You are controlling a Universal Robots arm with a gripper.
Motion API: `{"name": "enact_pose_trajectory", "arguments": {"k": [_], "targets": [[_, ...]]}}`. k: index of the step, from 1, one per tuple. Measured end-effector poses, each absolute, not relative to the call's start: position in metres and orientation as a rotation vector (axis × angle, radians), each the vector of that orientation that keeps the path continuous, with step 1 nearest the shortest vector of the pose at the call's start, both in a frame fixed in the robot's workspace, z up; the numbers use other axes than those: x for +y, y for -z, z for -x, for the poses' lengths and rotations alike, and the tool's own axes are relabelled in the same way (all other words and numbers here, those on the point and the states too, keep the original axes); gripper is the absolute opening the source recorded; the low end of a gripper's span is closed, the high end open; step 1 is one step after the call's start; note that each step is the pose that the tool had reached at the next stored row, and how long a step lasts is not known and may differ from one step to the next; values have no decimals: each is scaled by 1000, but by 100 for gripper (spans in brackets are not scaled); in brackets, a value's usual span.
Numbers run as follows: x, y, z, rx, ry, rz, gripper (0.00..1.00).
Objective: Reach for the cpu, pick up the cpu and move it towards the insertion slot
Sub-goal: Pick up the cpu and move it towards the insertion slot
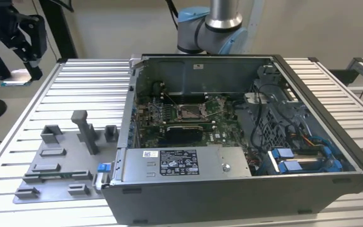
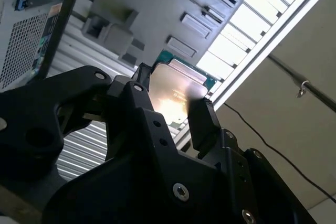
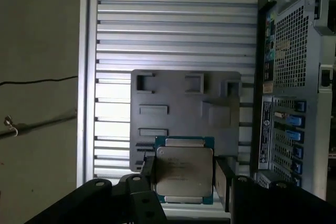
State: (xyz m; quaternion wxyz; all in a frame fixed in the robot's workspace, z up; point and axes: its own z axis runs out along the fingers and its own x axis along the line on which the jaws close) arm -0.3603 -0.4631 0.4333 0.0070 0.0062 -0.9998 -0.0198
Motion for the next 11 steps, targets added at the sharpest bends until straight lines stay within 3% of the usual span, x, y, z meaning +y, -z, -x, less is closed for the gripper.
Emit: {"name": "enact_pose_trajectory", "arguments": {"k": [11], "targets": [[-463,-433,324,-3127,62,-19,0]]}}
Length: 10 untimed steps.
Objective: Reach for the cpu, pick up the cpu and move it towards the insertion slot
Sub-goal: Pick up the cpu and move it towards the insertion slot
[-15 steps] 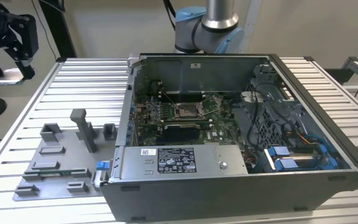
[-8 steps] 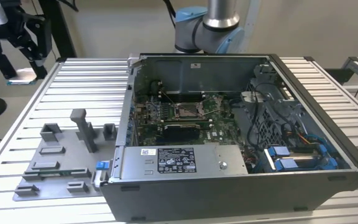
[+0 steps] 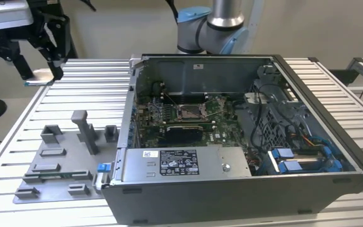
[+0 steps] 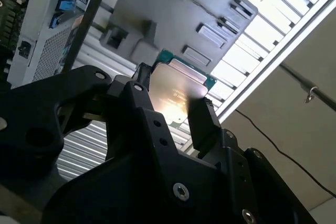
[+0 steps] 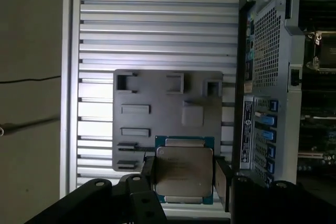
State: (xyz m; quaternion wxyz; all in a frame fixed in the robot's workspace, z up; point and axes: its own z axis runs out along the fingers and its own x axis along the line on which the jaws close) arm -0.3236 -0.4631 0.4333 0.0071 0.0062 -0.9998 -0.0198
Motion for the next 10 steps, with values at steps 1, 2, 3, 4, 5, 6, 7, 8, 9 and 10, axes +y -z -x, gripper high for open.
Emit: {"name": "enact_pose_trajectory", "arguments": {"k": [1,2,3,4,5,6,7,8,9,10], "targets": [[-463,-433,319,-3127,62,-20,0],[-463,-433,316,-3127,62,-19,0],[-463,-433,312,-3127,62,-19,0],[-463,-433,309,-3127,62,-19,0],[-463,-433,305,-3127,62,-19,0],[-463,-433,301,-3127,62,-19,0],[-463,-433,298,-3127,62,-19,0],[-463,-433,294,-3127,62,-19,0],[-463,-433,290,-3127,62,-19,0],[-463,-433,285,-3127,62,-19,0]]}}
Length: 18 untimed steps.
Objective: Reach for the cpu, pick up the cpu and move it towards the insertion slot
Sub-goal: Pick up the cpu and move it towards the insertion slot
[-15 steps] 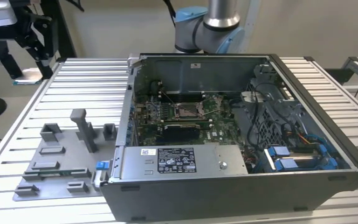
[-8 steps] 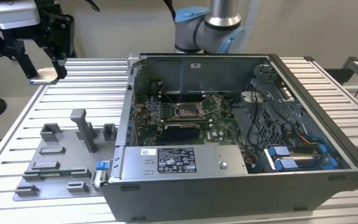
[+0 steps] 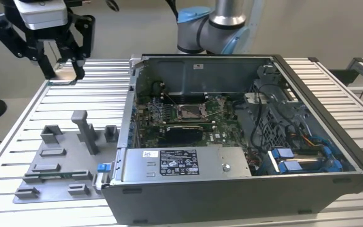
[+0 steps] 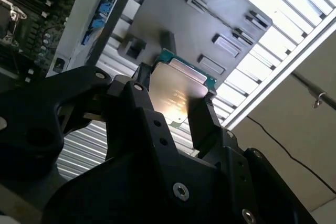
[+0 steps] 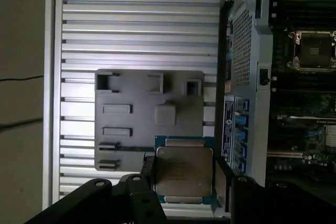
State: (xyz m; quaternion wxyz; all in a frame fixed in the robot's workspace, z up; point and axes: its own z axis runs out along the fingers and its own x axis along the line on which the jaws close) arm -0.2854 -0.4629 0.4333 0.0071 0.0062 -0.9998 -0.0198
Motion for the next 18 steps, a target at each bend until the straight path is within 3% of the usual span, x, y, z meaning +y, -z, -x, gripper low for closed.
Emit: {"name": "enact_pose_trajectory", "arguments": {"k": [18], "targets": [[-461,-433,215,-3127,62,-19,0]]}}
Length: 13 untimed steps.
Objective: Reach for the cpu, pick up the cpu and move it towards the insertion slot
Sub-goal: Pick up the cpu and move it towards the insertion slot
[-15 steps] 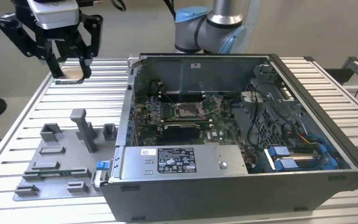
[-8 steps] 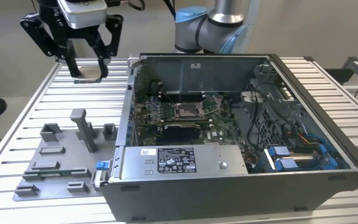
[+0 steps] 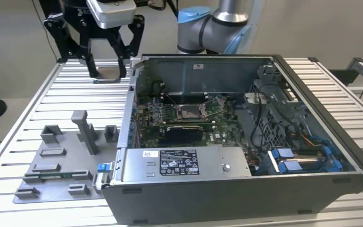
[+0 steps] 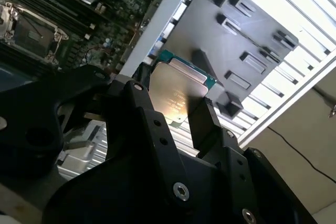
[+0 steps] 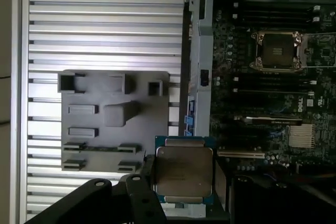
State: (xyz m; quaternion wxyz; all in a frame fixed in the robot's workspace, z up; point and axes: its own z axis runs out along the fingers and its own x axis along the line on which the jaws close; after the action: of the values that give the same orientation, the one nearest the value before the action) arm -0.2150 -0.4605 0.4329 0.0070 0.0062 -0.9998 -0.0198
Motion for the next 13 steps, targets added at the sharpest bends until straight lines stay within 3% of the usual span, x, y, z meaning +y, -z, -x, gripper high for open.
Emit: {"name": "enact_pose_trajectory", "arguments": {"k": [13], "targets": [[-460,-432,181,-3127,62,-19,0]]}}
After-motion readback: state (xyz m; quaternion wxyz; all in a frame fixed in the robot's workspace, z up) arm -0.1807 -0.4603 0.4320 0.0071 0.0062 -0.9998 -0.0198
